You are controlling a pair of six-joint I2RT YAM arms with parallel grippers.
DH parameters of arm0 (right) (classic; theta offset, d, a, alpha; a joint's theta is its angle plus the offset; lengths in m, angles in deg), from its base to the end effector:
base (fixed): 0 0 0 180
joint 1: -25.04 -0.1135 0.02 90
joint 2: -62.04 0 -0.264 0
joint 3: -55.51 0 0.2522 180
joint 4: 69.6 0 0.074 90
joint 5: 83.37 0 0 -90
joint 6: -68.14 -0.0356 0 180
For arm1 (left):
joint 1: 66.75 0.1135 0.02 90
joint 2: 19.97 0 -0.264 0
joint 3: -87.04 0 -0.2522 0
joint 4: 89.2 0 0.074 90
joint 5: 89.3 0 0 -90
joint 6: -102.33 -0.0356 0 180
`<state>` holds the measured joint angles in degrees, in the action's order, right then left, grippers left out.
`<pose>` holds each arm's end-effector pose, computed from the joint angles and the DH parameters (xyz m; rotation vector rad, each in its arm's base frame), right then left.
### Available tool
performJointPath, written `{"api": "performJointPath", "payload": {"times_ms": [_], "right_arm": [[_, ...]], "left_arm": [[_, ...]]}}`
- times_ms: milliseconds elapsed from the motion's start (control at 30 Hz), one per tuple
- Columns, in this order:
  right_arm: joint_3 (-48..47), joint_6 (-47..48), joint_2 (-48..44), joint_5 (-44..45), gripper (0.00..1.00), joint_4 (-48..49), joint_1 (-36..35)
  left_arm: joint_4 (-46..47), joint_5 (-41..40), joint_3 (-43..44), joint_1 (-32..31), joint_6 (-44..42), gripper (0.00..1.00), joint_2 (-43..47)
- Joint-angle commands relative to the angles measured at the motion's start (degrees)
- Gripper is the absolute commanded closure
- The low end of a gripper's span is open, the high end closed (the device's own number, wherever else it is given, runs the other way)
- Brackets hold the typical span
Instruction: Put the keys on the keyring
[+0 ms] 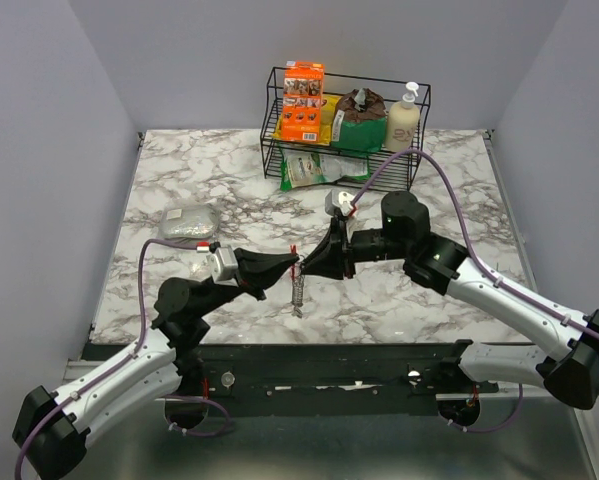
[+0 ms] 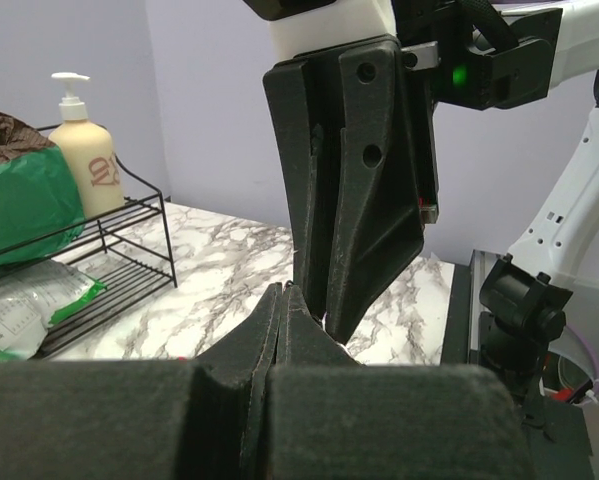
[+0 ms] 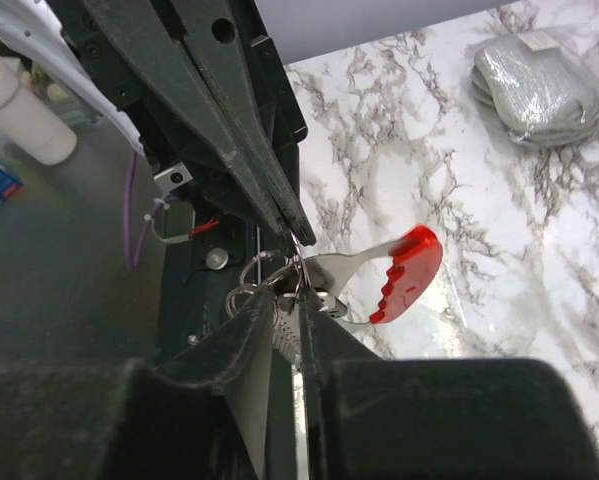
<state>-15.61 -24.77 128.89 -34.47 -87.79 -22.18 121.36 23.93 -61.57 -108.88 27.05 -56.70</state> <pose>0.1632 0.2108 0.3508 -1.2072 1.5176 1.2487 0.1063 -0.1151 0.2934 0.6509 1.0556 -1.0985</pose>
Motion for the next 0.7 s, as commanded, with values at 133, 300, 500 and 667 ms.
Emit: {"api": "performJointPath", "payload": {"times_ms": [133,300,500,667], "right_arm": [[3.30,0.20,-5.67,2.95,0.44,2.22,-0.68],[6.29,-1.39,-11.47,9.27,0.26,6.88,-0.77],[8.23,-4.37,-13.77,10.26,0.26,13.21,-0.68],[7.79,-7.01,-10.78,6.83,0.36,17.16,-0.68]], "left_arm": [[-1.33,0.24,0.39,-0.23,-0.75,1.00,2.54],[-1.60,0.77,0.13,-0.23,-0.83,1.00,3.59],[2.52,4.45,-0.66,-0.32,-0.13,1.00,3.16],[6.74,8.50,-0.67,-0.23,1.10,1.00,1.84]]}}
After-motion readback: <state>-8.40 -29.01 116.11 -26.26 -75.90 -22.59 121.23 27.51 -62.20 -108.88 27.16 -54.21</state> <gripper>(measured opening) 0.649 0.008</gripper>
